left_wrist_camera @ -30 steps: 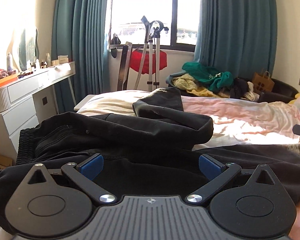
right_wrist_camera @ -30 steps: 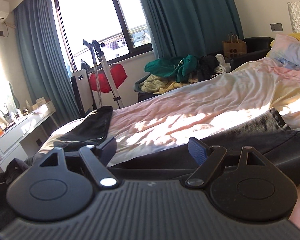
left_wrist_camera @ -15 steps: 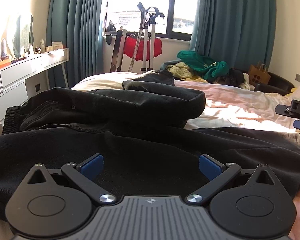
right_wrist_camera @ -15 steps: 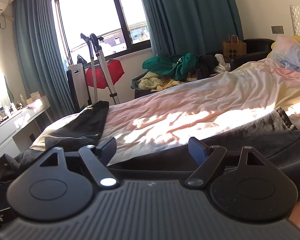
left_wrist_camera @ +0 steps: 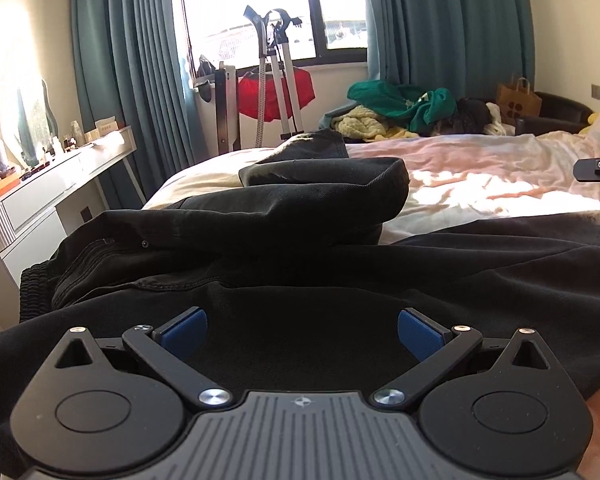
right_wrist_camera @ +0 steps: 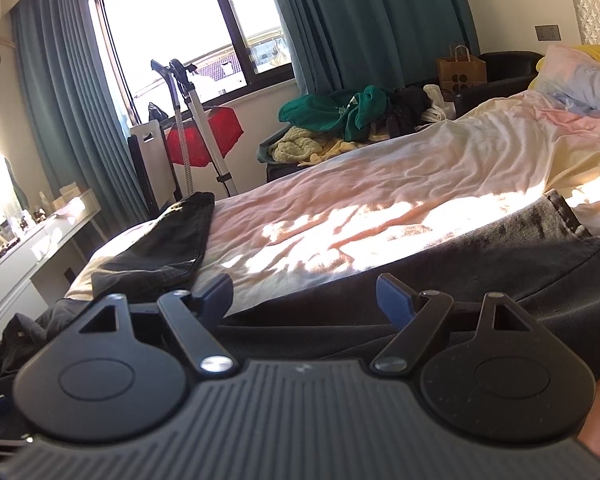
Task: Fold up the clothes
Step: 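Grasp the leg edge of the sweatpants with the left gripper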
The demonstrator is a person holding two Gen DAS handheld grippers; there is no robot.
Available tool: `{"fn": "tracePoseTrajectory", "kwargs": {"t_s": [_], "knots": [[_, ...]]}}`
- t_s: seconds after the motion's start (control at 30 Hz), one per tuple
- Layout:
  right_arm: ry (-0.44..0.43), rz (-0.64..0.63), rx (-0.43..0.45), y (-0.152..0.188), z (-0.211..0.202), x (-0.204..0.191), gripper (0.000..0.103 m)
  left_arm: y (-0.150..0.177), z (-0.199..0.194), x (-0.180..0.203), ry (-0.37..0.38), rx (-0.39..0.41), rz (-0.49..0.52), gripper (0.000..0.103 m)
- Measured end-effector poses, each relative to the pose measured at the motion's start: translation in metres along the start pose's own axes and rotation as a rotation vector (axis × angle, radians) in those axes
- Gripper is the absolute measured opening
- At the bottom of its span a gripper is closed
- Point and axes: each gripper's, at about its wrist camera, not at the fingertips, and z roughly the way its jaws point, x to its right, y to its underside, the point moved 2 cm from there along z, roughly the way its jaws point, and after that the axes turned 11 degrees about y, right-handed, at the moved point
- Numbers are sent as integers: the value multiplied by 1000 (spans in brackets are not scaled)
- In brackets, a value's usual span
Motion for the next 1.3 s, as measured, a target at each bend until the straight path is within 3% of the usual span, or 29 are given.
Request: {"fn": "tracePoseTrajectory", "kwargs": {"t_s": [0.23,0.43,0.77,0.9,1.0,1.17,1.2,1.27,1.3], "knots": [[16,67,-35,-3,6,16,81,-61,35,15,-2,50,130,103],[50,146,-95,-2,24,34,81,-128,104,44,-2,-21,195,103],[86,321,-178,4,54,68,81,-201,266,73,-68,-282,210,103],[86,341,-214,10,71,71,81,-194,330,73,-145,-380,246,101],[88,348,-231,14,81,72,81,-185,368,66,-205,-425,265,92],[99,351,-228,17,92,73,81,-189,399,44,-217,-359,171,82],[102,345,-225,17,93,73,81,-189,401,40,-209,-353,149,73],[110,330,-219,18,96,71,81,-189,406,32,-194,-342,107,45],[114,325,-213,18,97,71,81,-189,409,29,-187,-337,85,17]]}}
